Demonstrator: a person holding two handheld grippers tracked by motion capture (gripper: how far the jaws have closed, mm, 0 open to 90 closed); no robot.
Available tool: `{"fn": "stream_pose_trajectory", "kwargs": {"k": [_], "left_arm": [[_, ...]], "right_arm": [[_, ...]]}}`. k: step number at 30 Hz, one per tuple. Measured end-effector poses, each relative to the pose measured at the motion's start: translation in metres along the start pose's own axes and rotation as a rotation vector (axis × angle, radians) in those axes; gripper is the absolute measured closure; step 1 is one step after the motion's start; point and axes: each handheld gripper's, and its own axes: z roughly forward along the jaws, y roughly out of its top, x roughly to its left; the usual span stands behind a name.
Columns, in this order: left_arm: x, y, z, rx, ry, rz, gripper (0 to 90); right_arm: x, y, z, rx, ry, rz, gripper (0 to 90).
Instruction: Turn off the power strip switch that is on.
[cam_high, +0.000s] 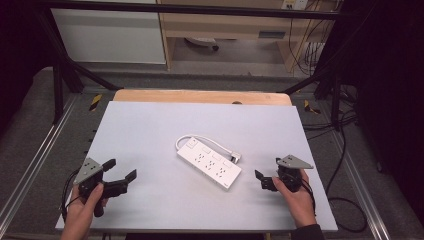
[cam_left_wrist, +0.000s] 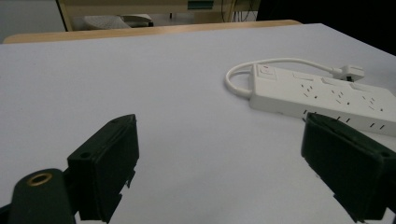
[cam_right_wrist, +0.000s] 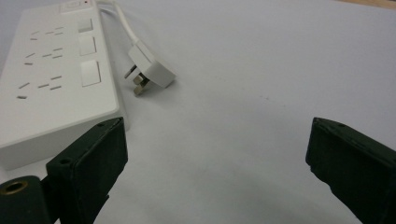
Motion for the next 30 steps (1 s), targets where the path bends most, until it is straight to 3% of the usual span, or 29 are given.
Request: {"fn": "stream_pose_trajectory", "kwargs": {"k": [7, 13, 20, 30], "left_arm": [[-0.002, 0.000, 0.001, 0.012, -0.028, -0.010, 7.8], [0.001, 0.000, -0.001, 0.010, -0.019, -0.038, 6.0], [-0.001, 0.000, 0.000, 0.011, -0.028, -0.028, 5.8], [0.000, 0.000, 0.000, 0.012, -0.023, -0.023, 5.9]], "right_arm": [[0.001, 0.001, -0.001, 0.000, 0.003, 0.004, 6.5], [0.002, 0.004, -0.007, -0.054, 0.015, 0.005, 6.9], [0.005, 0.008, -0.012, -0.103, 0.015, 0.003, 8.2], [0.013, 0.015, -0.017, -0.127, 0.045, -0.021, 5.3]]}}
